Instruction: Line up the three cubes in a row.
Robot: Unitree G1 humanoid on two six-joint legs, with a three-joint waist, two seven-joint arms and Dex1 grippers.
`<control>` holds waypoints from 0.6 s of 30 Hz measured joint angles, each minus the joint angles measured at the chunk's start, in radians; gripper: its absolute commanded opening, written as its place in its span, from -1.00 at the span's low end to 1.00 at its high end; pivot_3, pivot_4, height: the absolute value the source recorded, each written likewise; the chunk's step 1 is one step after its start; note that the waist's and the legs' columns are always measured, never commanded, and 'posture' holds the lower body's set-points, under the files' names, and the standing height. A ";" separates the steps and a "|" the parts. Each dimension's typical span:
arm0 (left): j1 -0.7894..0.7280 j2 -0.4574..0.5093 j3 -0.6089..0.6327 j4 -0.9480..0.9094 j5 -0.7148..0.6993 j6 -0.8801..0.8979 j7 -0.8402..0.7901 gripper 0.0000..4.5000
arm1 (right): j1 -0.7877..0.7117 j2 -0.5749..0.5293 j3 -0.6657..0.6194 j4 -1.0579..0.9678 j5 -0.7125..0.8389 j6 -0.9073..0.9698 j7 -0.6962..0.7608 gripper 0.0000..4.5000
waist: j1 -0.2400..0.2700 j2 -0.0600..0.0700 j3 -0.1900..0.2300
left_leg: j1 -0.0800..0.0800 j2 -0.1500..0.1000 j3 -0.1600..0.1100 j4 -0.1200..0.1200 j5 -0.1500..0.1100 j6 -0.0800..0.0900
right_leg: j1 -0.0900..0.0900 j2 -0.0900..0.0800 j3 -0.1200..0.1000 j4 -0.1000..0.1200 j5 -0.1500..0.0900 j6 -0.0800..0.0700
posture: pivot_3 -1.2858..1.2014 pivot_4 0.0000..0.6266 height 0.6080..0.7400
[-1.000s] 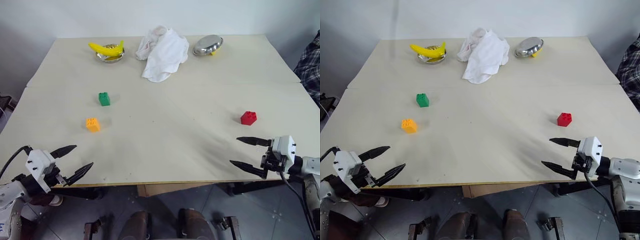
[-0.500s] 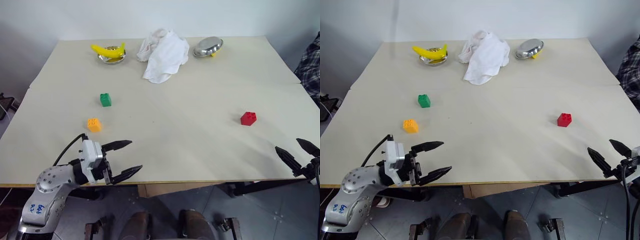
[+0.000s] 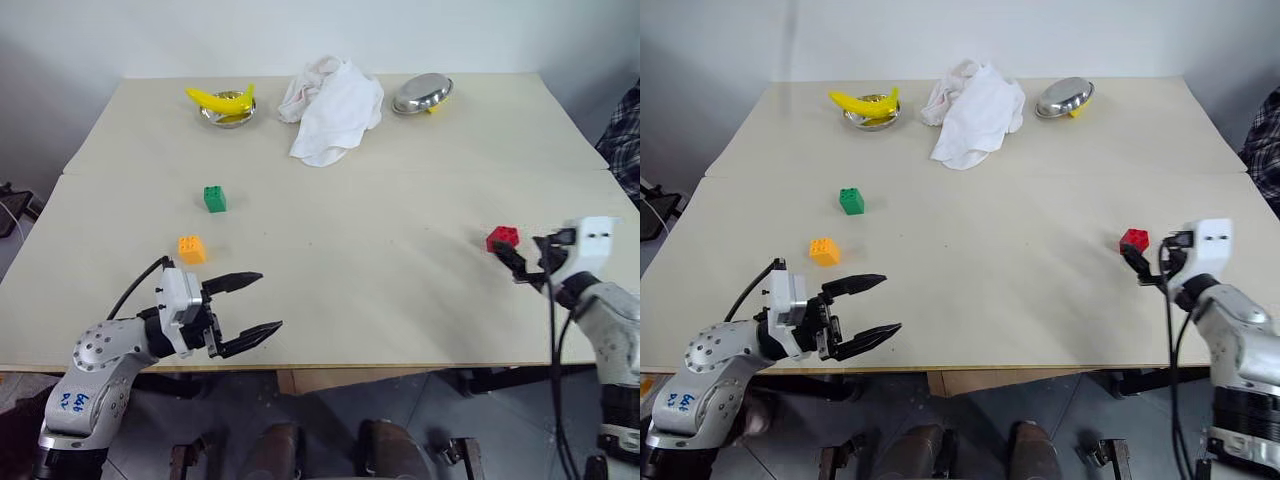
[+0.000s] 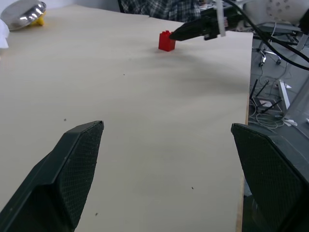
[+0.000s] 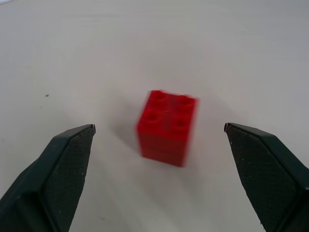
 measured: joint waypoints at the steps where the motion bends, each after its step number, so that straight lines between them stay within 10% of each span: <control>1: 0.007 -0.004 -0.005 0.000 0.004 -0.004 0.000 1.00 | -0.017 0.011 0.009 0.000 -0.016 0.008 -0.031 1.00 | 0.000 0.000 0.000 | 0.000 0.000 0.000 0.000 0.000 0.000 | 0.000 0.000 0.000 0.000 0.000 0.000 | 0.03 -0.52 1.00; 18: 0.014 -0.022 -0.007 -0.001 0.011 -0.019 0.025 1.00 | -0.177 0.026 0.019 0.062 -0.108 0.181 -0.165 0.83 | -0.014 0.000 0.000 | -0.001 0.000 0.001 -0.001 0.000 0.000 | -0.002 0.000 0.000 0.002 0.000 0.000 | 0.03 -0.52 1.00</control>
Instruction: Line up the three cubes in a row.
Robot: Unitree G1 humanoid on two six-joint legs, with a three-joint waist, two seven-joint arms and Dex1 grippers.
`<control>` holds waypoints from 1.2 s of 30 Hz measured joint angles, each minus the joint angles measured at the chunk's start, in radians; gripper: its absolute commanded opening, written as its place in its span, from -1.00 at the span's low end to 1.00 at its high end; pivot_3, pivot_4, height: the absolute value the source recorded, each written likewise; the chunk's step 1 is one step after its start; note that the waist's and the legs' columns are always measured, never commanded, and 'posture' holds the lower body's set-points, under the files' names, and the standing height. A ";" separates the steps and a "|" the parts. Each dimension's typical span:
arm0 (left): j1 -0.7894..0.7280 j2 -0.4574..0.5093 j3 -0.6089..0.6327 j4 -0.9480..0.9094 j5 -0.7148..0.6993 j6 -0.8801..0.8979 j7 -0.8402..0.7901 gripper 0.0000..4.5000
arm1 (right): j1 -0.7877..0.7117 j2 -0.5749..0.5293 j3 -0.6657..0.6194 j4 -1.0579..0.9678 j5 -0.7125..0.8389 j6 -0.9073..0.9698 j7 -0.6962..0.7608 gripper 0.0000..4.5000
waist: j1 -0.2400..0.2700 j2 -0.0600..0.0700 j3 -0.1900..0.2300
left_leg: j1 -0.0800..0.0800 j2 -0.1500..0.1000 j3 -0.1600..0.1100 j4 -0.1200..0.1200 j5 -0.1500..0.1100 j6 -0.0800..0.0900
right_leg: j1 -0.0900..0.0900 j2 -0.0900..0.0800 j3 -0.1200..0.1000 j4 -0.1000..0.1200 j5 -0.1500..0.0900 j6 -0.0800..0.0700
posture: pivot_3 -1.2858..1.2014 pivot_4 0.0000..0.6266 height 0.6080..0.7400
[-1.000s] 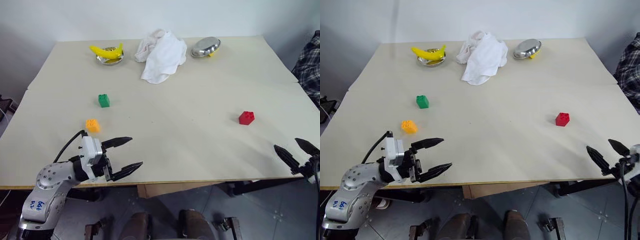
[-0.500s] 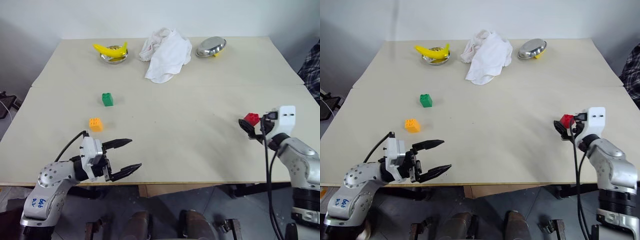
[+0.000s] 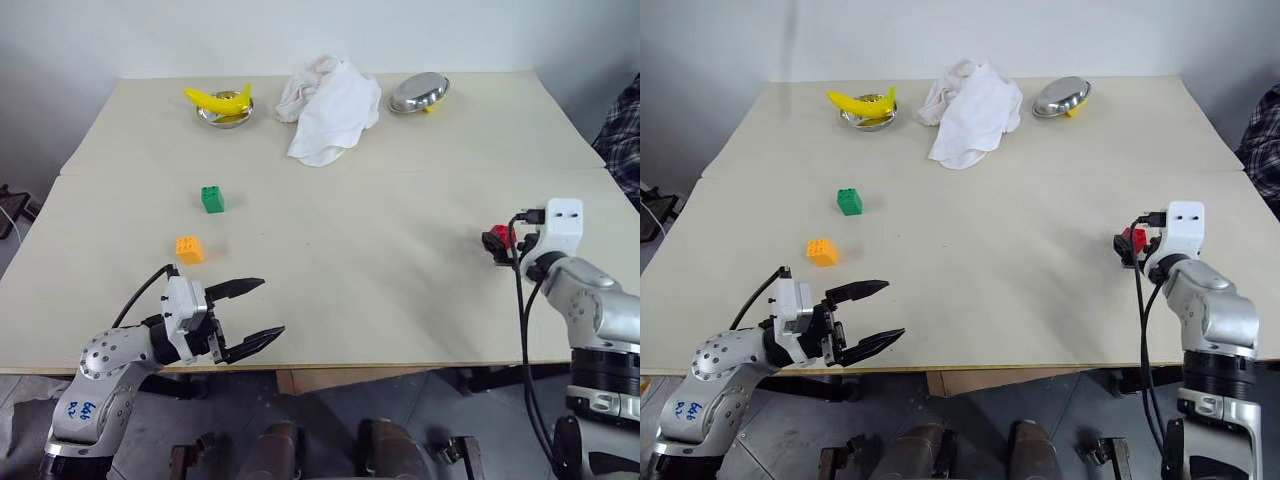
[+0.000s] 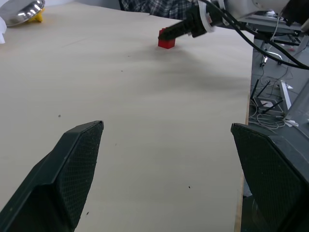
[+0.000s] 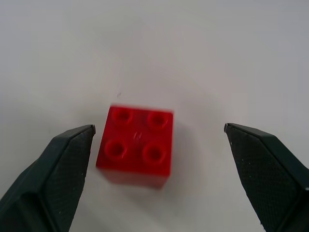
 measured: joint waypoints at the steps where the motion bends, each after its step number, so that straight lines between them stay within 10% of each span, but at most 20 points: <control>1: 0.000 0.000 -0.001 0.000 0.001 0.000 0.002 1.00 | -0.004 0.001 0.000 0.001 0.001 0.010 0.001 0.72 | -0.002 0.000 0.000 | 0.000 0.000 0.000 0.000 0.000 0.000 | 0.000 0.000 0.000 0.000 0.000 0.000 | 0.03 -0.52 1.00; 9: 0.014 -0.003 -0.003 -0.009 0.004 -0.001 0.011 1.00 | -0.023 0.001 0.000 0.003 0.006 0.077 0.019 -0.35 | -0.008 0.000 0.000 | 0.000 0.000 0.000 -0.001 0.000 0.000 | 0.000 0.000 0.000 0.000 0.000 0.000 | 0.03 -0.52 1.00; 14: 0.017 -0.002 0.002 -0.017 0.004 -0.005 0.011 1.00 | -0.051 -0.032 0.018 0.028 0.035 0.057 0.162 -0.34 | -0.007 0.000 0.000 | -0.001 0.000 0.000 -0.001 0.000 0.000 | 0.000 0.000 0.000 -0.001 0.000 0.000 | 0.03 -0.52 1.00; 19: 0.027 0.027 0.026 -0.002 0.004 -0.023 -0.020 1.00 | -0.045 -0.212 0.221 -0.010 0.097 -0.172 0.803 -0.34 | -0.009 0.000 0.000 | 0.000 0.001 0.000 -0.003 0.000 0.001 | 0.001 0.001 -0.001 -0.003 0.000 0.000 | 0.03 -0.52 1.00; 25: 0.034 0.062 0.057 0.089 0.012 -0.058 -0.077 1.00 | -0.162 -0.164 0.442 0.294 -0.032 -0.698 1.281 -0.34 | -0.015 -0.002 0.002 | 0.002 0.001 0.001 -0.002 -0.001 0.000 | 0.003 0.001 -0.001 -0.007 0.000 0.000 | 0.03 -0.52 1.00; 36: 0.057 0.066 0.067 0.075 0.018 -0.064 -0.075 1.00 | -0.410 -0.086 0.617 0.813 -0.110 -1.050 1.345 -0.34 | -0.014 -0.002 0.003 | 0.000 0.001 -0.001 -0.002 -0.002 -0.001 | 0.001 0.000 -0.003 -0.006 0.000 0.000 | 0.03 -0.52 1.00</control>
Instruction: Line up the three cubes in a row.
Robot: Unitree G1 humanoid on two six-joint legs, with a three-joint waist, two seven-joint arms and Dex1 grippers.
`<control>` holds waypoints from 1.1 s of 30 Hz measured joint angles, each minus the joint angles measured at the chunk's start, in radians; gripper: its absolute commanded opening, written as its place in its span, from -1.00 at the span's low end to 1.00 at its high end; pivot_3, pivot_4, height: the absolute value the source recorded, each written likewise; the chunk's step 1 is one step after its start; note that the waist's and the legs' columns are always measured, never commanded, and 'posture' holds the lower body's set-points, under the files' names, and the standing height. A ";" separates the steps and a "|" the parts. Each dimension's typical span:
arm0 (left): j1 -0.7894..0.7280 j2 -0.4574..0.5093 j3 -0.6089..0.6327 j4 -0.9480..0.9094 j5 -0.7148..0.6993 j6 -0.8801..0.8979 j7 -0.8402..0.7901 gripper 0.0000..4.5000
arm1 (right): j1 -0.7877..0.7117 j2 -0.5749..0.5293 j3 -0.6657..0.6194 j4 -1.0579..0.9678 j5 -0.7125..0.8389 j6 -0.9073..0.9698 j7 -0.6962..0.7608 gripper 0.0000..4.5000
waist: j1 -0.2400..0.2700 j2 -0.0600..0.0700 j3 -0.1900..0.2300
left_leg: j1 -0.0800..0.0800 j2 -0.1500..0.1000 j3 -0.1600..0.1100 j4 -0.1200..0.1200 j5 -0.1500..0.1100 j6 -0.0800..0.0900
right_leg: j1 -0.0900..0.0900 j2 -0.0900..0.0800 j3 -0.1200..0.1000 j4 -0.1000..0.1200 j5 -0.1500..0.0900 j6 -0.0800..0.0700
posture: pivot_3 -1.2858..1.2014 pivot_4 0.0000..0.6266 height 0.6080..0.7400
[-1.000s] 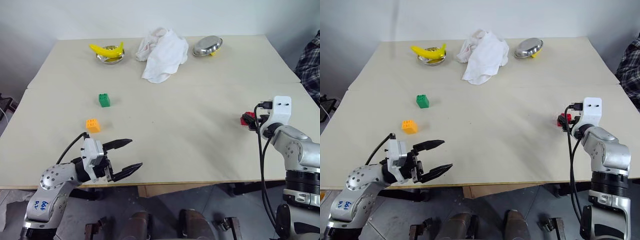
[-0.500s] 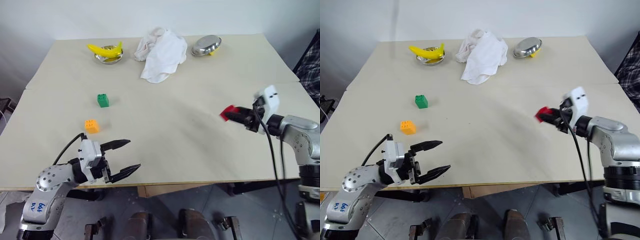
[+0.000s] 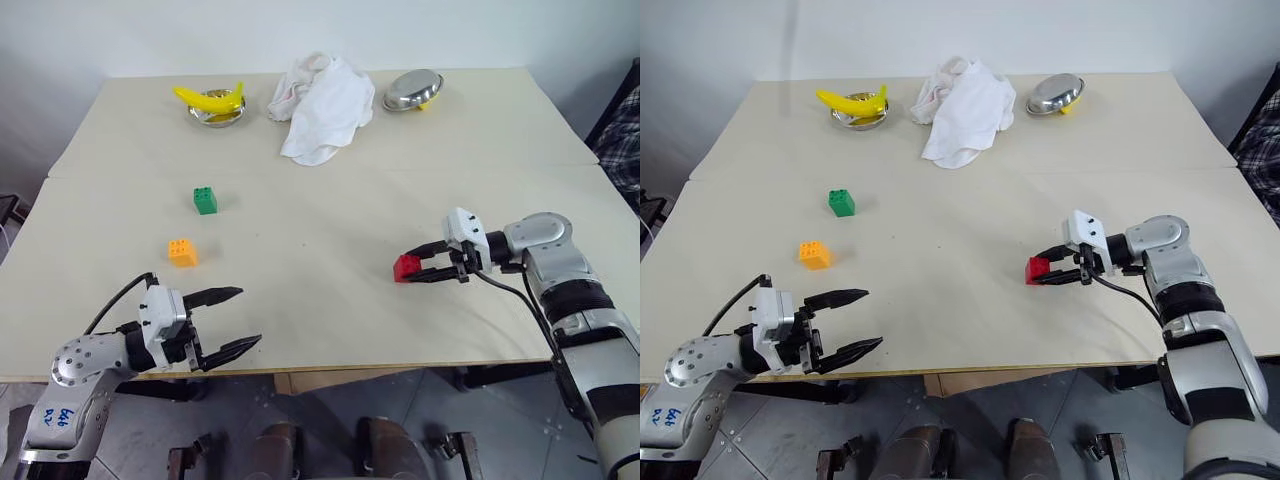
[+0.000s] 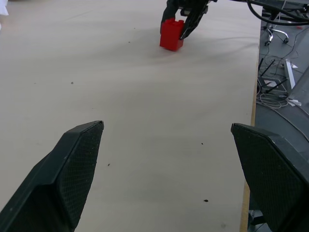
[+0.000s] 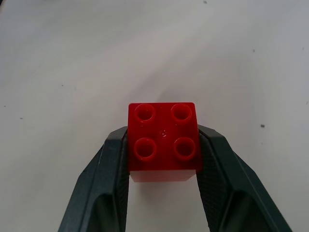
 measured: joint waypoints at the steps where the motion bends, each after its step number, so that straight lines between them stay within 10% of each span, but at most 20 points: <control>1: 0.002 0.000 0.000 -0.004 0.000 0.000 0.002 1.00 | -0.008 0.001 0.011 0.014 0.000 -0.012 0.001 -0.34 | 0.000 0.000 0.000 | 0.000 0.000 0.000 0.000 0.000 0.000 | 0.000 0.000 0.000 0.000 0.000 0.000 | 0.03 -0.52 1.00; 14: 0.013 0.000 0.000 -0.022 0.000 0.012 0.006 1.00 | -0.058 -0.010 0.162 0.048 0.078 -0.068 0.002 -0.34 | -0.010 0.000 0.000 | 0.001 0.001 -0.001 0.001 -0.001 -0.001 | 0.001 0.000 -0.001 0.000 0.000 0.000 | 0.03 -0.52 1.00; 23: 0.021 0.000 0.007 -0.026 0.000 0.014 0.015 1.00 | -0.073 0.001 0.169 0.076 0.091 -0.027 0.002 0.94 | -0.020 0.001 0.000 | 0.000 0.001 -0.001 0.001 -0.001 -0.001 | 0.000 0.000 -0.001 0.001 0.000 -0.001 | 0.03 -0.52 1.00; 33: 0.206 -0.069 0.143 -0.041 -0.002 0.035 0.150 1.00 | 0.170 -0.128 -0.107 -0.261 0.277 0.038 -0.004 0.99 | -0.009 0.001 0.001 | 0.000 0.002 -0.002 0.000 -0.003 0.000 | 0.003 0.000 -0.002 -0.006 0.000 -0.001 | 0.03 -0.52 1.00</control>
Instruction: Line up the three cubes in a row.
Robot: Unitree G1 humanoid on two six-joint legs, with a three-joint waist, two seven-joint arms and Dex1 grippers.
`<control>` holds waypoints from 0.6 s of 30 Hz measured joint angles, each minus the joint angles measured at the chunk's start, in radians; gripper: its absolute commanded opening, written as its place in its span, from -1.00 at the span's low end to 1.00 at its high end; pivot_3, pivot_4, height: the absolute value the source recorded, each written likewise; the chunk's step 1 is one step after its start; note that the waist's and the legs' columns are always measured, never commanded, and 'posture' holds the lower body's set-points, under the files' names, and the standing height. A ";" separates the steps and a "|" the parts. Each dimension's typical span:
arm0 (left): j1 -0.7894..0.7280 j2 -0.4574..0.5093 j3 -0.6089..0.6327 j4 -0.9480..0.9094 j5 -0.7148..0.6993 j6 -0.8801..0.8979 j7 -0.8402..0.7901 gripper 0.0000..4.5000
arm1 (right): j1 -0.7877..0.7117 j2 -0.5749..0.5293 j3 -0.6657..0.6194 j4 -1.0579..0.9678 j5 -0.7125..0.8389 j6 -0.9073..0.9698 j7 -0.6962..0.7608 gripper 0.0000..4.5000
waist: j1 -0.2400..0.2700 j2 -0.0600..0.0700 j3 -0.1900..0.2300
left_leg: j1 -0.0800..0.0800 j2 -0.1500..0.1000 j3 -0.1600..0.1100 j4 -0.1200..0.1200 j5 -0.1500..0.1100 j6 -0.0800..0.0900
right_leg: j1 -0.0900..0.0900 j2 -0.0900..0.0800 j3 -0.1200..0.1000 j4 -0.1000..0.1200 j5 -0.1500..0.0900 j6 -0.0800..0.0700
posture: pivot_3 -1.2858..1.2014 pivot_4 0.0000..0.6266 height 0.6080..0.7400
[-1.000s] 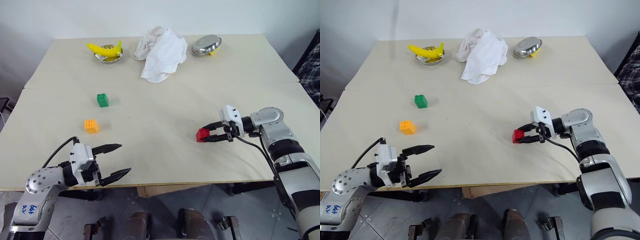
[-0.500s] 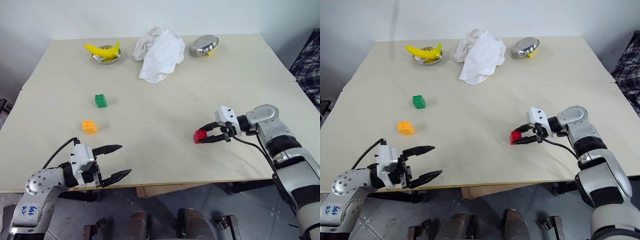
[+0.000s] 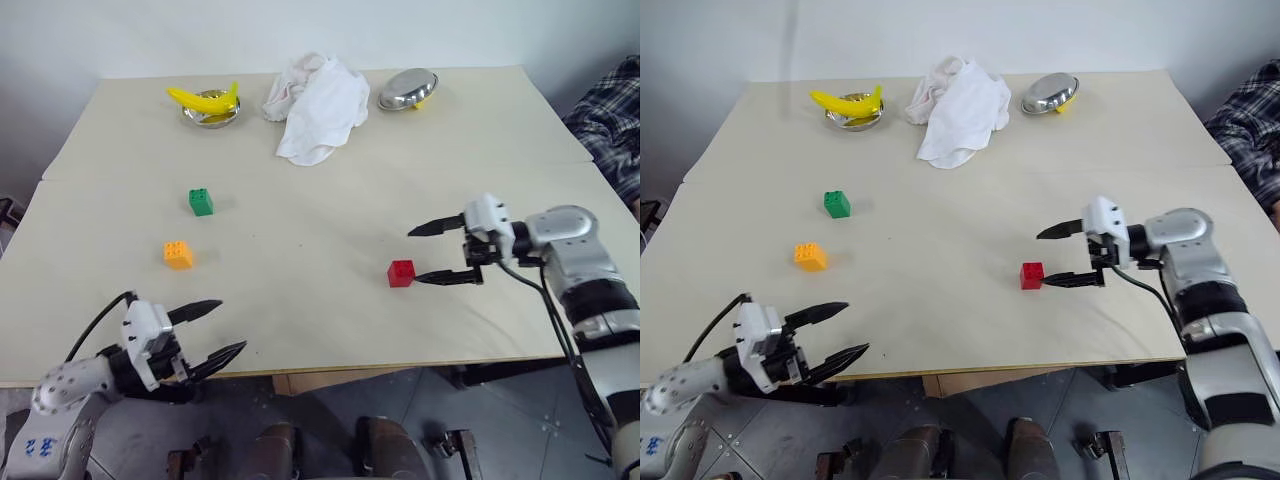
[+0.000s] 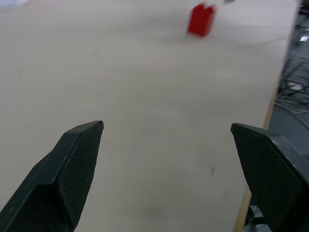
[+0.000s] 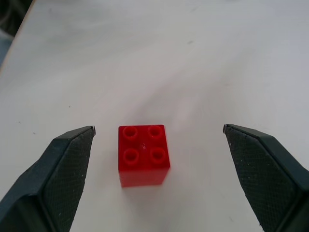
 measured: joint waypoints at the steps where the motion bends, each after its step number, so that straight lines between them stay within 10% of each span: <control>1: 0.015 -0.033 0.030 0.000 -0.003 -0.005 0.034 1.00 | 0.080 -0.002 -0.059 -0.077 0.036 0.028 -0.014 0.99 | 0.006 0.000 0.000 | 0.000 0.000 0.000 0.000 0.000 0.000 | 0.000 0.000 0.000 -0.001 0.000 0.000 | 0.03 -0.52 1.00; 9: 0.061 -0.266 0.274 0.068 -0.046 -0.084 0.293 1.00 | 0.548 0.078 -0.307 -0.509 0.111 0.136 -0.284 0.99 | 0.032 -0.001 0.000 | 0.000 0.001 0.003 0.002 -0.001 -0.001 | 0.001 0.000 0.000 -0.001 0.000 0.000 | 0.03 -0.52 1.00; 18: 0.063 -0.233 0.271 0.011 -0.073 -0.032 0.326 1.00 | 0.572 0.107 -0.366 -0.584 0.093 0.158 -0.364 0.99 | 0.042 -0.001 0.000 | 0.001 0.001 0.003 0.003 -0.001 0.000 | 0.001 0.000 0.001 -0.001 0.000 0.000 | 0.03 -0.52 1.00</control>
